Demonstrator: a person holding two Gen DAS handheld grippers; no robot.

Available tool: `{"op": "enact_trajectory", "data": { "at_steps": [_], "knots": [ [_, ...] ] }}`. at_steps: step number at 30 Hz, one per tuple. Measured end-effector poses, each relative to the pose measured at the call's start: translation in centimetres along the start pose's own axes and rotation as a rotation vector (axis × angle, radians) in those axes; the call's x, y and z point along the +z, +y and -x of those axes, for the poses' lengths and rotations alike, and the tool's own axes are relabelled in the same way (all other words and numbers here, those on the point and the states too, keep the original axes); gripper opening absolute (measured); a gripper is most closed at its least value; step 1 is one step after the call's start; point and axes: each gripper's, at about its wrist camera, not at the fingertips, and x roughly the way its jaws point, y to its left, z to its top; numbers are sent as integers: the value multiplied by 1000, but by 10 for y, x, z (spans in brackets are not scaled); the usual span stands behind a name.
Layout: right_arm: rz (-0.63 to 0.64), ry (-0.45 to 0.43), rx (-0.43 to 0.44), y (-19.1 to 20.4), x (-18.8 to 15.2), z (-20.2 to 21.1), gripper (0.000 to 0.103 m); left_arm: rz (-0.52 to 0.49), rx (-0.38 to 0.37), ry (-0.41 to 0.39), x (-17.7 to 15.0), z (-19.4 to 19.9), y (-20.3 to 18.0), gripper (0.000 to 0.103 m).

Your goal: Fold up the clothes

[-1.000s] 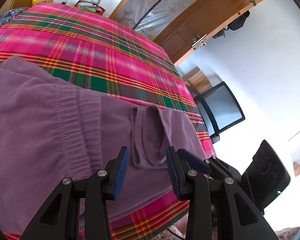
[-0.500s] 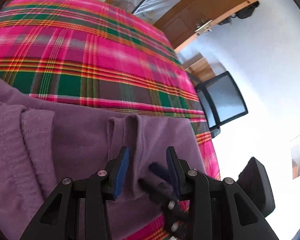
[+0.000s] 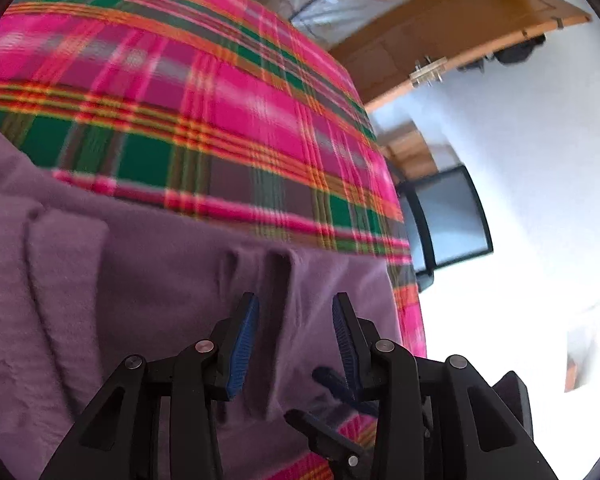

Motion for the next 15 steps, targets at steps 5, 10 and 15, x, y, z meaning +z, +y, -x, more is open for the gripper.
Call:
{"op": "enact_trajectory", "data": {
  "at_steps": [5, 10, 15],
  "knots": [
    [86, 20, -75, 6, -6, 1, 31, -6, -4, 4, 0, -3, -2, 39],
    [65, 13, -95, 2, -9, 3, 12, 49, -44, -32, 5, -4, 5, 30],
    [69, -5, -88, 2, -7, 8, 4, 48, -35, -69, 5, -1, 4, 8]
  ]
}}
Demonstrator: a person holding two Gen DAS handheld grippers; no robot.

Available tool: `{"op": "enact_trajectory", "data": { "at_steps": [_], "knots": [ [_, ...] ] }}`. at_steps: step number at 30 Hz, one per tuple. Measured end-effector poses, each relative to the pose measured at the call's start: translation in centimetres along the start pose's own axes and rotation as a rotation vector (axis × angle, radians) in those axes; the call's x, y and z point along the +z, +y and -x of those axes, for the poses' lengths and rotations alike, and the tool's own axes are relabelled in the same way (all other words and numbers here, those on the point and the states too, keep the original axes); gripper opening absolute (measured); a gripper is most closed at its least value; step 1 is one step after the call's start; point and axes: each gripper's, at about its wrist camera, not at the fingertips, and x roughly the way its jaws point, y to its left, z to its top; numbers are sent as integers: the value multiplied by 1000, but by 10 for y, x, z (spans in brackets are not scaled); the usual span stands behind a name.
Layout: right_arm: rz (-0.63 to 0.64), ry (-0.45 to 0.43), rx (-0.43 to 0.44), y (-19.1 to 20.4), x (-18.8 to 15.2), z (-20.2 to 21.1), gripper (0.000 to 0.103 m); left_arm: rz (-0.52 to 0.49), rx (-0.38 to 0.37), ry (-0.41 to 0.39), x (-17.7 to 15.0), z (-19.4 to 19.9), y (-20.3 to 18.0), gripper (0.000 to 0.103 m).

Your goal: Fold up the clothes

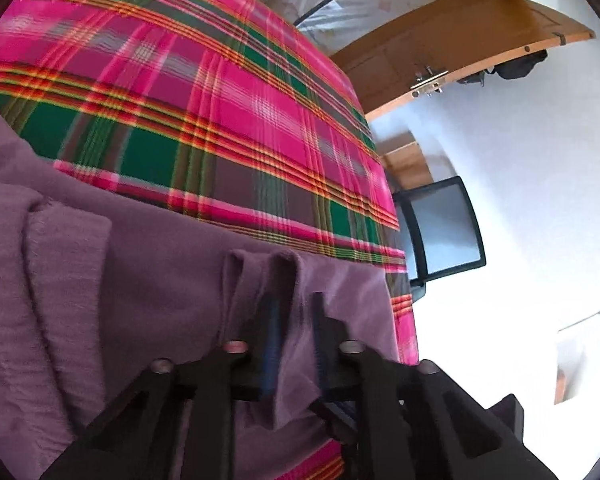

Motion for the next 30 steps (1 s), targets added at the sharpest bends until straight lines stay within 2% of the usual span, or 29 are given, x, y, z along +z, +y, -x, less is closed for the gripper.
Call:
{"op": "enact_trajectory", "data": {
  "at_steps": [4, 7, 15, 17, 18, 20, 22, 30],
  "knots": [
    [0, -27, 19, 0, 6, 3, 3, -2, -23, -14, 2, 3, -2, 8],
    [19, -9, 22, 0, 6, -1, 3, 6, -28, -28, 4, 7, 0, 8],
    [93, 78, 21, 8, 0, -6, 5, 40, 34, -13, -2, 8, 15, 5],
    [80, 59, 22, 7, 3, 0, 5, 47, 39, -8, -3, 10, 17, 5],
    [68, 44, 24, 6, 5, 3, 6, 41, 51, -11, -4, 12, 16, 11],
    [57, 5, 23, 8, 8, 10, 17, 33, 64, -9, -8, 15, 16, 13],
    [60, 0, 30, 12, 10, 8, 38, 33, 62, 3, -12, 16, 16, 13],
    [101, 43, 38, 39, 14, -25, 44, 74, 55, 0, -18, 23, 25, 13]
  ]
}}
